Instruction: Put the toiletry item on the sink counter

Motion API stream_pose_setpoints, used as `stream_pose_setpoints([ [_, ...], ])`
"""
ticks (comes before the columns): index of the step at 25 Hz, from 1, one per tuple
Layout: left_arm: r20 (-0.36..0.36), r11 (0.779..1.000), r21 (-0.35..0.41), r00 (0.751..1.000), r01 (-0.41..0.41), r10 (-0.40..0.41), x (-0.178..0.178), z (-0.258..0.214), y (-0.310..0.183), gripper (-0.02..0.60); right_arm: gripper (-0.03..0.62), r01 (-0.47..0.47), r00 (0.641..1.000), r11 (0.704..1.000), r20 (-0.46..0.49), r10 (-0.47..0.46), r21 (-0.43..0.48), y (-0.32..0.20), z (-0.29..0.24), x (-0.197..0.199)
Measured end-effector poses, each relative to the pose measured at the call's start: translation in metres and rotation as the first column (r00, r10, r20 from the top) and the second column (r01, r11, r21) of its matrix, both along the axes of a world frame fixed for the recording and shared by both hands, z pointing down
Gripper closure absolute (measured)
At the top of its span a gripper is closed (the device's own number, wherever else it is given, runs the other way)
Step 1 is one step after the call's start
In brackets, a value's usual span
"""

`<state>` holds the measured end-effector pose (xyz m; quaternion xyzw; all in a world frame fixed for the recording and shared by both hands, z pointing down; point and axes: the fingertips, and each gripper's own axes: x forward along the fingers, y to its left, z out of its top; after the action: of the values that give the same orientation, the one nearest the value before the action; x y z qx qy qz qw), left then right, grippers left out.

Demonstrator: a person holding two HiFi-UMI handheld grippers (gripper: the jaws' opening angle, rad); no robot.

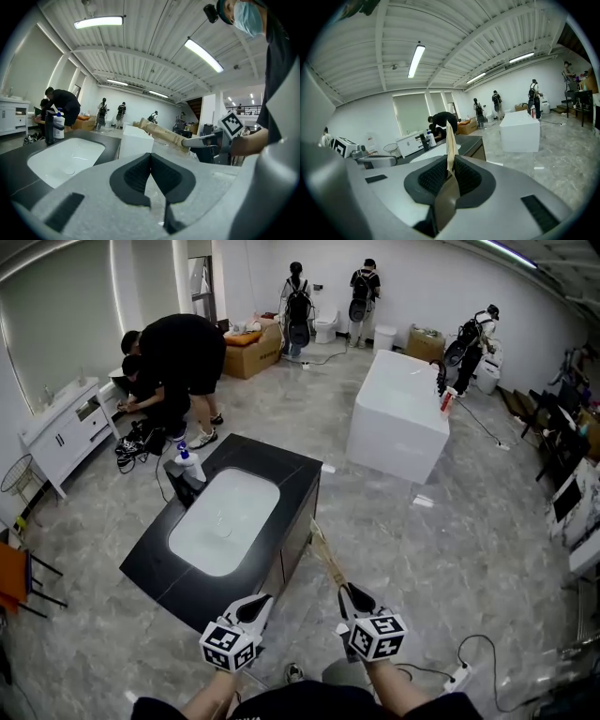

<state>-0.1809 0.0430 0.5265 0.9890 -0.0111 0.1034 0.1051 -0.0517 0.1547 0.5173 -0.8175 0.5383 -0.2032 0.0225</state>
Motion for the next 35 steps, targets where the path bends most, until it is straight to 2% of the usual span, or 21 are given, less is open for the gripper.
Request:
stream_pose_setpoints([
  [7, 0.009, 1.000, -0.028, 1.000, -0.014, 0.015, 0.013, 0.010, -0.016, 0.571, 0.551, -0.024, 1.000, 1.000, 0.009, 0.024, -0.015, -0.017, 0.005, 0.017],
  [15, 0.012, 1.000, -0.022, 1.000, 0.016, -0.015, 0.053, 0.012, -0.035, 0.571, 0.551, 0.018, 1.000, 0.999, 0.008, -0.018, -0.028, -0.038, 0.013, 0.057],
  [29, 0.002, 0.989, -0.010, 0.989, 0.149, -0.149, 0.192, 0.010, -0.048, 0.571, 0.551, 0.166, 0.986, 0.984, 0.003, -0.166, -0.063, -0.061, 0.020, 0.195],
  [35, -0.007, 0.973, -0.014, 0.973, 0.229, -0.229, 0.234, 0.012, -0.055, 0.571, 0.551, 0.241, 0.970, 0.967, 0.007, -0.241, -0.076, -0.077, 0.027, 0.244],
])
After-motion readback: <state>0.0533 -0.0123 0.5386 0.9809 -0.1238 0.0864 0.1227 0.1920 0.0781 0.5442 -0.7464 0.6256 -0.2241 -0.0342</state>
